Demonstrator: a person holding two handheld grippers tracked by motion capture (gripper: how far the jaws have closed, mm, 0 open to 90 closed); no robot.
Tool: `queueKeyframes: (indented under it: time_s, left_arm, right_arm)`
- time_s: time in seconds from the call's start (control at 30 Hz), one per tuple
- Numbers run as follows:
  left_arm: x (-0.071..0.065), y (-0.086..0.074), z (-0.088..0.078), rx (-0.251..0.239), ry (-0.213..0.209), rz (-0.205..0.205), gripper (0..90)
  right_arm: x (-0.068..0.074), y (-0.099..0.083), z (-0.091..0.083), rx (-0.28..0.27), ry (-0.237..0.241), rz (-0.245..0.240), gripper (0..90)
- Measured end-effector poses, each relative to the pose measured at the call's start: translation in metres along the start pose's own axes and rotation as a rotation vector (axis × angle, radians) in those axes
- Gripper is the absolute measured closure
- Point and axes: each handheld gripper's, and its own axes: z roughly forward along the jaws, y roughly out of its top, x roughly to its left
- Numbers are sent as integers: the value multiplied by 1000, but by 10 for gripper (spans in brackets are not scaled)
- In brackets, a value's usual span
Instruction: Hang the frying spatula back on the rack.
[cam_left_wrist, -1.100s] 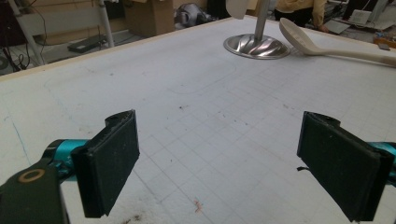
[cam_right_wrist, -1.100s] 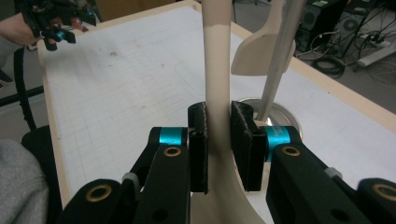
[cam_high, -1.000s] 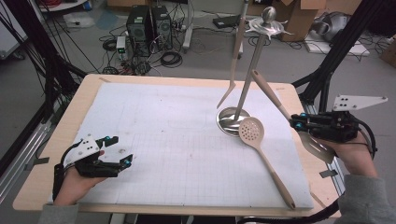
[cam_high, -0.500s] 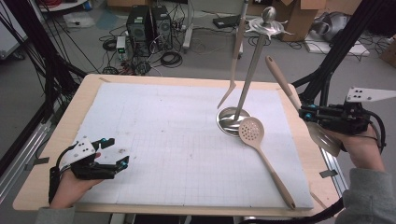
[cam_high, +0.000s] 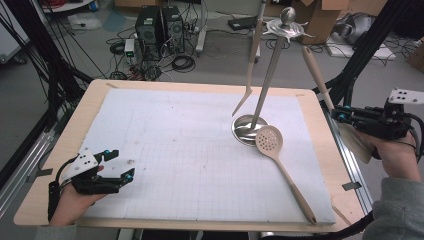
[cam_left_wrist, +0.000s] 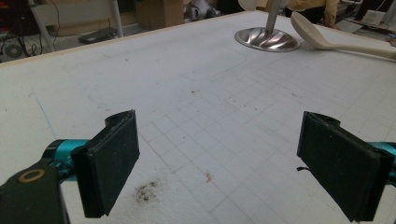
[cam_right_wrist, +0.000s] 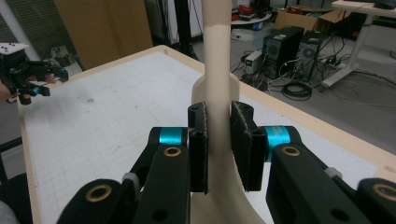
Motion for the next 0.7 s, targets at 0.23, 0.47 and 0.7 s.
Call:
queueKeyframes:
  time_s: [0.23,0.47,0.7]
  left_arm:
    - [0,-1,-2,1,2,-5,133]
    - [1,-1,-3,0,5,-5,133]
    - [1,-2,-4,1,6,-7,133]
  right_arm:
    - [-1,9,-8,-28,-12,-2,777]
    - [-4,12,-11,-59,-20,23,777]
    - [-6,14,-10,-59,-16,31,777]
